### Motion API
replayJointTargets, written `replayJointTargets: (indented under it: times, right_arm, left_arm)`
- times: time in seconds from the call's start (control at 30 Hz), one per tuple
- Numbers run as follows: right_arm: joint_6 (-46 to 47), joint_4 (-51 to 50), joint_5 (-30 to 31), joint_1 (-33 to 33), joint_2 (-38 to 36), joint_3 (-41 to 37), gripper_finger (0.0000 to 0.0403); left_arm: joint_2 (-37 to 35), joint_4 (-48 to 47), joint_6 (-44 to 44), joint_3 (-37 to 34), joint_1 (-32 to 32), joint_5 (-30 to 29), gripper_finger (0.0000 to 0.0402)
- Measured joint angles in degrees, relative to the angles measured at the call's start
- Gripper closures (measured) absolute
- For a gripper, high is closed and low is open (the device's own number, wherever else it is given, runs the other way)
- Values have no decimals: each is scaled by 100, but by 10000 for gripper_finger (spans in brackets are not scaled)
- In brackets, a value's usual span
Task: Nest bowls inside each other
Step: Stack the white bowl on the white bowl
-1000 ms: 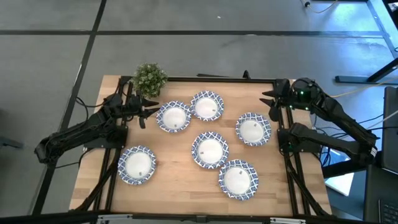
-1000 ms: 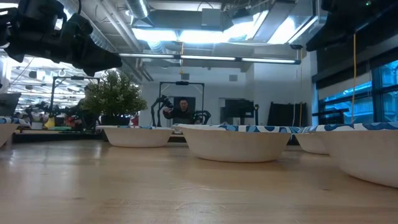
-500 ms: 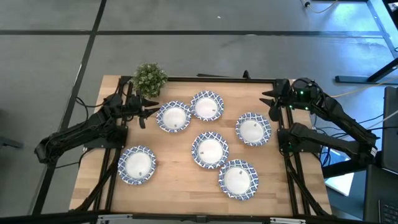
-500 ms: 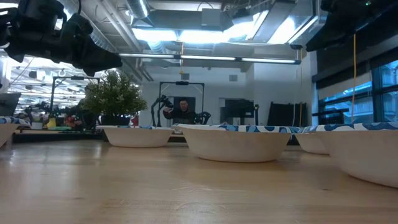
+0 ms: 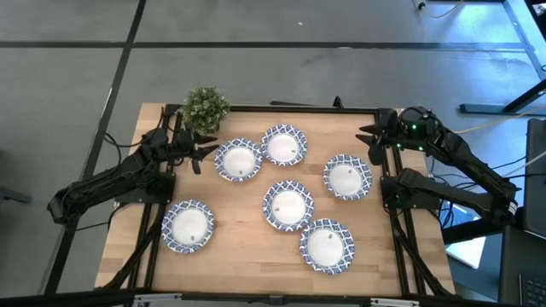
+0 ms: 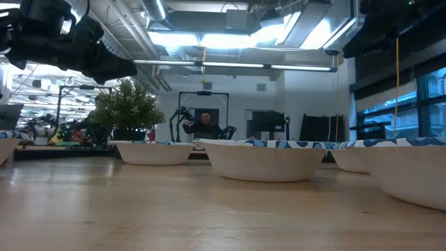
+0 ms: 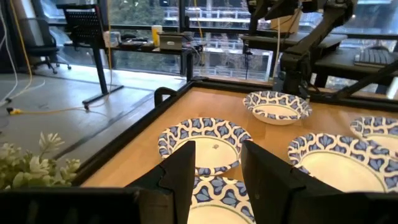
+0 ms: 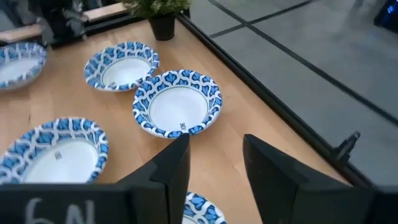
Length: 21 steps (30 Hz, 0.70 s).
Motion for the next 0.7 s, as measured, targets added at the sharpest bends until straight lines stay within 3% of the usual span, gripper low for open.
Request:
replayJointTargets:
  times: [0.27, 0.7]
  right_arm:
    - [143, -117, 0, 0, 19, 0, 253]
    - [1307, -1555, -2, 1, 877, 7, 253]
  left_arm:
    - [1, -2, -10, -2, -2, -8, 278]
    - [2, -9, -46, -2, -2, -10, 278]
